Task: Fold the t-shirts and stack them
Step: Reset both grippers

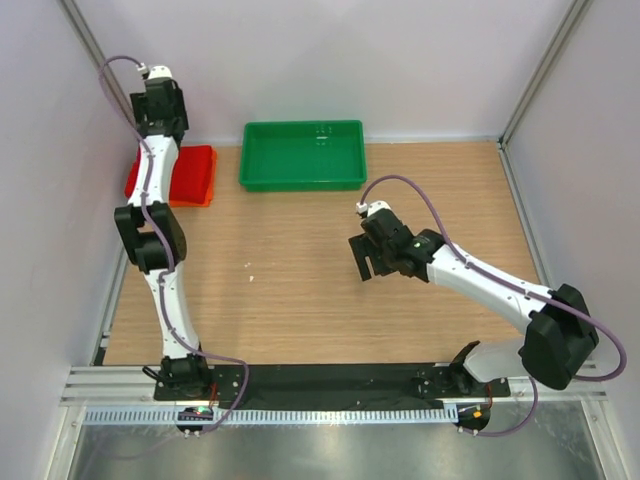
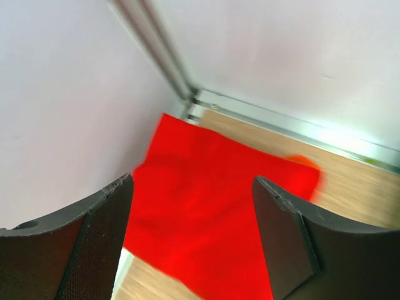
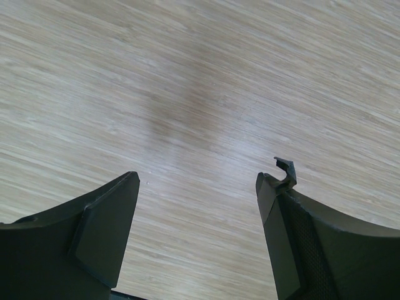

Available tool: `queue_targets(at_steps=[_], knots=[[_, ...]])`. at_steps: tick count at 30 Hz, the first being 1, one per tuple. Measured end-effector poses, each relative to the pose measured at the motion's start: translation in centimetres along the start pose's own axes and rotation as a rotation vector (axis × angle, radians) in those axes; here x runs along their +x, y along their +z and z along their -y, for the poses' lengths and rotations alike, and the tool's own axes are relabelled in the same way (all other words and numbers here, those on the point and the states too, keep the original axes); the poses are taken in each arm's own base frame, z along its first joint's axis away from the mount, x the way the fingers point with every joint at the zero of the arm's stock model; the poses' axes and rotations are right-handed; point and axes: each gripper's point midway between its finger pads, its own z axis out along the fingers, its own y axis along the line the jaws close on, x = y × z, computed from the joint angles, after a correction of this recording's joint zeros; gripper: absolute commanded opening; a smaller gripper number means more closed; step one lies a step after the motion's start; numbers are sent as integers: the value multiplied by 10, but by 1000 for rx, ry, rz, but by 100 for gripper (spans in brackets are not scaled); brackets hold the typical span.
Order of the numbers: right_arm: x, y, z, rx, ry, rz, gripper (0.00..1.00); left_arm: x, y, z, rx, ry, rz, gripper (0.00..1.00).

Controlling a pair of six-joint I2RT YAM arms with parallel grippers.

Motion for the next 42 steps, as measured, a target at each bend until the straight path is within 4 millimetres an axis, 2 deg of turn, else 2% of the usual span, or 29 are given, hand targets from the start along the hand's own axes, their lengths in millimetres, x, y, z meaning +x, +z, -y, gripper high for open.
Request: queue_targets(at_steps=[2, 5, 8, 12, 15, 17, 19, 20, 22, 25, 27, 29, 34, 38, 40, 42], knots=[[-3, -5, 0, -9, 21, 20, 83, -7, -24, 18, 39, -9, -2, 77], [-3, -13, 0, -23, 59, 51, 83, 6, -63, 47, 134, -51, -59, 78], [2, -19, 0, -45, 109, 84, 83, 38, -107, 70, 242, -109, -156, 86], [22, -24, 1, -87, 198, 121, 84, 78, -170, 97, 364, -157, -270, 89], [36, -25, 1, -126, 289, 169, 86, 108, -239, 130, 503, -170, -336, 90], [49, -24, 1, -161, 373, 219, 88, 132, -291, 144, 605, -183, -371, 92], [60, -23, 1, -195, 460, 263, 89, 159, -349, 147, 721, -218, -398, 93], [66, -22, 0, -223, 516, 294, 89, 174, -373, 143, 775, -247, -410, 100], [84, -19, 0, -273, 628, 334, 90, 191, -409, 131, 865, -359, -416, 100], [97, -18, 0, -351, 771, 400, 93, 213, -437, 114, 949, -538, -409, 100], [73, -40, -2, -456, 871, 512, 98, 227, -452, 103, 1006, -637, -401, 100], [60, -57, -2, -527, 947, 572, 100, 239, -464, 97, 1053, -719, -405, 100], [74, -41, -8, -499, 1013, 456, 100, 251, -485, 87, 1210, -993, -369, 100], [63, -55, -10, -572, 1086, 485, 100, 266, -488, 97, 1244, -1058, -478, 100], [56, -65, -10, -621, 1120, 514, 100, 264, -493, 99, 1269, -1087, -508, 100], [55, -67, -10, -631, 1141, 509, 100, 249, -501, 95, 1319, -1142, -497, 100]])
